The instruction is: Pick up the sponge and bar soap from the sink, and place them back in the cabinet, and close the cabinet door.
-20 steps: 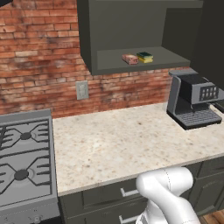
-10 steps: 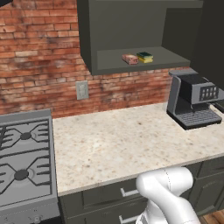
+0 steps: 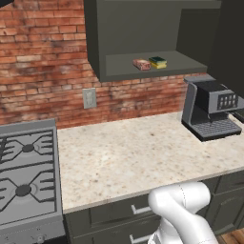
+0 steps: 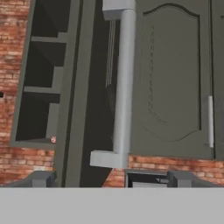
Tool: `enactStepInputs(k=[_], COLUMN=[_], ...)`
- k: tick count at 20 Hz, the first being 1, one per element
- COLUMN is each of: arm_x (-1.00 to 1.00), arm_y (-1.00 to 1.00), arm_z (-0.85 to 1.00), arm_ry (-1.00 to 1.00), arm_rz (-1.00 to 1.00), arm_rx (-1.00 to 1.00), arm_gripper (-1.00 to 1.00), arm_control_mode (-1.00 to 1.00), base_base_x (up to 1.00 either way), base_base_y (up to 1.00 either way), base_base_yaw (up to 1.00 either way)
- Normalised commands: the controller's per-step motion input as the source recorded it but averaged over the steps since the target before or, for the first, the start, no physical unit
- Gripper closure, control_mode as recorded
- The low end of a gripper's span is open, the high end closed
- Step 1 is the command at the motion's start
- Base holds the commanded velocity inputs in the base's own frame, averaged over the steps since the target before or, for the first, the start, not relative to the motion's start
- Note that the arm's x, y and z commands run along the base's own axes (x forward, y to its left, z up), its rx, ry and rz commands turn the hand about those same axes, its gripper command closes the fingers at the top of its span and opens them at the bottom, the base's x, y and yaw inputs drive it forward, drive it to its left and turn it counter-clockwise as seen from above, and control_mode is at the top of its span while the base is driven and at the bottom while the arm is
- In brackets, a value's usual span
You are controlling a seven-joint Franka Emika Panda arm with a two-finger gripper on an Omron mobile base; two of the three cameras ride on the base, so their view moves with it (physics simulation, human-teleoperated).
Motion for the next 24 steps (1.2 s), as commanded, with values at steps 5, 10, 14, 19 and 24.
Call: enactStepInputs(k=[5,10,14,19,24], arm_x=[0.19,0.15,0.13,0.15,0.12], arm_y=[-0.13,-0.21,-0.15,-0.02,-0.06], arm_z=[-0.02,-0.01,-0.03,-0.1,-0.09], arm_ry=[0.0,0.0,0.0,0.0,0.0], arm_rz=[0.01,0.01,0.03,0.05,0.06], arm_rx=[0.0,0.0,0.0,0.0,0.0], arm_gripper=[-1.0,-1.0,-1.0,-1.0,-1.0], arm_control_mode=[-1.0,-1.0,-1.0,-1.0,-1.0], base_base_x=[0.0,0.0,0.0,0.0,0.0], base_base_y=[0.0,0.0,0.0,0.0,0.0], base_base_yaw=[0.0,0.0,0.0,0.0,0.0])
